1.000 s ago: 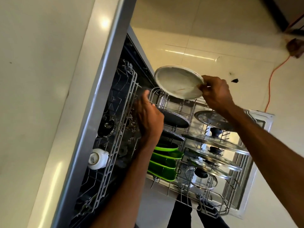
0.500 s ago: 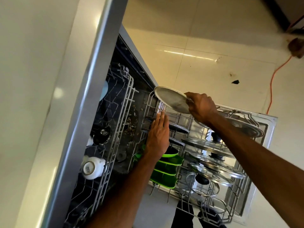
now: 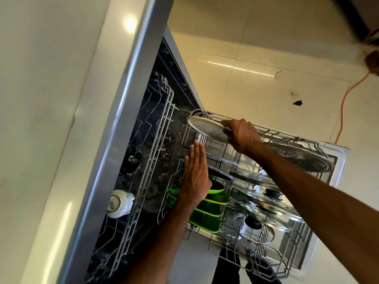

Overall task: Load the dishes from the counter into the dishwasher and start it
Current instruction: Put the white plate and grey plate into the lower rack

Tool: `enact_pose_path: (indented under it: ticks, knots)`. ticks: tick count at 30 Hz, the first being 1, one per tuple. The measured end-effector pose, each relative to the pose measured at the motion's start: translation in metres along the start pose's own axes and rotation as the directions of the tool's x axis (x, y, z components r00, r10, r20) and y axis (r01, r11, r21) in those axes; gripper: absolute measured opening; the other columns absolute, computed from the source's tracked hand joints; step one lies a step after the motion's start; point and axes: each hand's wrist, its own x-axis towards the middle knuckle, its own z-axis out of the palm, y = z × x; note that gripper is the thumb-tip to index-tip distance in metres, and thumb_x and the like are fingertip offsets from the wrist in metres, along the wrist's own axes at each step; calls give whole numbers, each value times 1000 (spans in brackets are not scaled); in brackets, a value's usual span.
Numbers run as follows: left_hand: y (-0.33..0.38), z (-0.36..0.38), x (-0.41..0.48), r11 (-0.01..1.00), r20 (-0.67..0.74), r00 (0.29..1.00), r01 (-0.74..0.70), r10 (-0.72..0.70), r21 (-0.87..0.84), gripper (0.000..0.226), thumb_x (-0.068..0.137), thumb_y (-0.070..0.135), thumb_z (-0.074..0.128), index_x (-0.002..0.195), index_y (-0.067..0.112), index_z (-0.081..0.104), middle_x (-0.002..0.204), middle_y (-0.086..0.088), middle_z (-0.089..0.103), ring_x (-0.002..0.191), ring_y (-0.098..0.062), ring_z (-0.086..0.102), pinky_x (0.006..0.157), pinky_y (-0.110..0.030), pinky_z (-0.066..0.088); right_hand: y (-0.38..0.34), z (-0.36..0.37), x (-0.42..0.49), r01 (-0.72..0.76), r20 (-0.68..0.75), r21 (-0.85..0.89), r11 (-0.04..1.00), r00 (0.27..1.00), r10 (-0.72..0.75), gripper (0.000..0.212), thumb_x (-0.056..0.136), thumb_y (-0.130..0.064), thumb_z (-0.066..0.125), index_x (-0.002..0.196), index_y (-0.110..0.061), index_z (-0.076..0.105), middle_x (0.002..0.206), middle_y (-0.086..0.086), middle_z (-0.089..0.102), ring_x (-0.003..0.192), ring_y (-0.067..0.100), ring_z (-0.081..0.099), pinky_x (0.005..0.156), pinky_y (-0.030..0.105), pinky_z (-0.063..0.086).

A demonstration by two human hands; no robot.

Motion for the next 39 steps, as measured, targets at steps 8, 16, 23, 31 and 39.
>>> enact_pose_path:
  ticks: [8, 16, 23, 31, 39]
  knots:
    - [-4, 3, 3, 995, -16, 1000, -6, 4, -96, 107, 84, -6, 56, 157, 12, -20, 165, -5, -24, 153, -22, -15, 112, -42, 42, -6, -5, -8, 73, -215, -29, 997, 973, -77, 27, 105, -17, 50, 129, -14, 62, 96, 20, 75, 77, 35, 69, 72, 41, 55]
    - [-5, -2, 9, 971, -16, 998, 63, -69, -230, 112, 81, -12, 57, 156, 15, -22, 167, -5, -14, 154, -21, -5, 120, -42, 32, 9, 23, 11, -14, -12, -51, 999, 1000, 13, 36, 99, -26, 61, 134, -18, 61, 110, 14, 73, 79, 25, 70, 70, 39, 62]
    - [-5, 0, 10, 968, -23, 997, 60, -68, -243, 112, 81, -13, 56, 156, 15, -24, 166, -3, -20, 154, -19, -9, 125, -42, 20, 25, 49, 18, -98, 58, -1, 995, 994, 98, 28, 97, -9, 60, 125, -12, 66, 108, 13, 72, 81, 23, 69, 70, 31, 58]
    - [-3, -9, 13, 976, -52, 997, 38, -50, -213, 112, 78, -14, 56, 158, 16, -17, 166, -4, -20, 154, -21, -14, 126, -43, 16, 49, 43, 13, -136, 30, -118, 984, 990, 140, 25, 98, -19, 63, 122, -19, 65, 103, 8, 70, 75, 17, 65, 58, 26, 52]
    - [-1, -12, 3, 979, -3, 998, 54, -55, -198, 107, 84, -4, 62, 160, 22, -9, 167, -6, -12, 155, -28, 5, 115, -49, 38, 49, 36, -7, -146, -152, 66, 987, 976, 155, 17, 99, -15, 56, 109, -8, 68, 95, 15, 72, 77, 29, 68, 71, 44, 61]
